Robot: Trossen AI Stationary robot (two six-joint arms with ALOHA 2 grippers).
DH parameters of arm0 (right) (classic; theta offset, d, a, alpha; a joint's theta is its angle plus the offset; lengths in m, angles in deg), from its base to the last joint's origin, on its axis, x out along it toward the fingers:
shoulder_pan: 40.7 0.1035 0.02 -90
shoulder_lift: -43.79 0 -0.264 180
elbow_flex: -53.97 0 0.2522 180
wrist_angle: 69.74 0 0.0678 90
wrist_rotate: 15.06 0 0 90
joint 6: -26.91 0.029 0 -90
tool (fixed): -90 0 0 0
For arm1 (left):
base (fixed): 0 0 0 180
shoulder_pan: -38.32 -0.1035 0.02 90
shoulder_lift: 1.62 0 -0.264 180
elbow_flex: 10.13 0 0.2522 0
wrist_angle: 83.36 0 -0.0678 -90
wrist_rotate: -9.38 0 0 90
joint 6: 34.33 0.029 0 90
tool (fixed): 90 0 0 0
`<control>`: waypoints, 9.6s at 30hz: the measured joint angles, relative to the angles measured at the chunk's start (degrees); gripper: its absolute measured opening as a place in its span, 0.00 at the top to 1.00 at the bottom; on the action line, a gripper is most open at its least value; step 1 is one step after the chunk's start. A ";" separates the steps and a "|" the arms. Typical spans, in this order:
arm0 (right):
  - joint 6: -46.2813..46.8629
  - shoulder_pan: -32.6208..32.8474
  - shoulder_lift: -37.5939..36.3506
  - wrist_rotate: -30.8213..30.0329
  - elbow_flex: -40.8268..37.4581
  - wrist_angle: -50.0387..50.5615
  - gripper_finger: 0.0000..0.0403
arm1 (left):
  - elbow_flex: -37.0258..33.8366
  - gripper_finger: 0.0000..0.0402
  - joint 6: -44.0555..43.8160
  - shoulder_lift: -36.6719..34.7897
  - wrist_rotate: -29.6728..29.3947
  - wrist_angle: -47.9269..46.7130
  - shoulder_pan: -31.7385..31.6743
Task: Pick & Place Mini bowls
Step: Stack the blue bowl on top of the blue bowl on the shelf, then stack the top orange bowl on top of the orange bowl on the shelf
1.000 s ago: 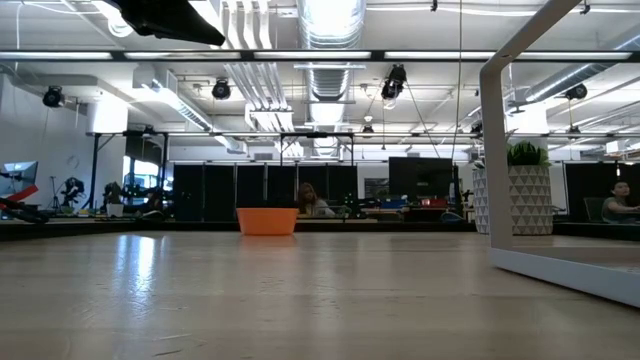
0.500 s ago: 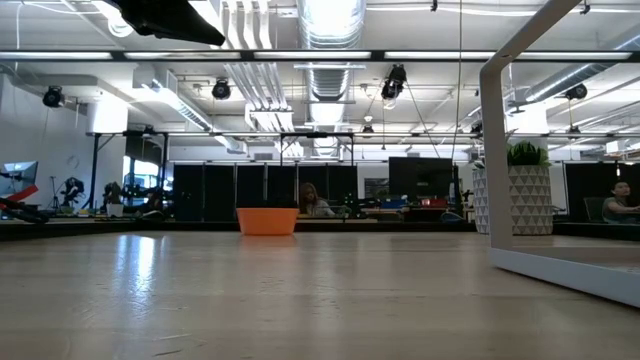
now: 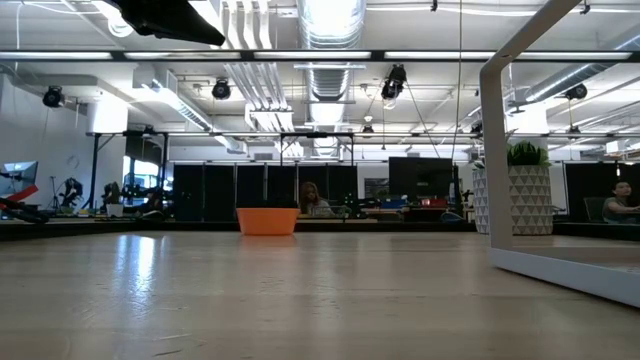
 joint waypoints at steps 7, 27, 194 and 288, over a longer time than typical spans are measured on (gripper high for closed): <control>-0.85 0.00 -0.09 -7.02 4.46 1.13 0.98 | 0.00 1.00 0.00 0.00 0.00 0.00 0.00; 2.86 -2.63 -0.97 -62.94 16.26 19.71 0.98 | 0.12 0.95 1.20 0.09 0.00 1.30 -17.19; -10.51 -24.15 -11.41 -63.04 15.34 18.44 0.98 | 42.21 0.82 23.01 63.61 46.84 -1.01 -34.25; -37.46 -73.95 17.56 -30.41 7.58 -20.98 0.68 | 10.14 0.82 10.45 -1.79 19.46 -9.46 -15.61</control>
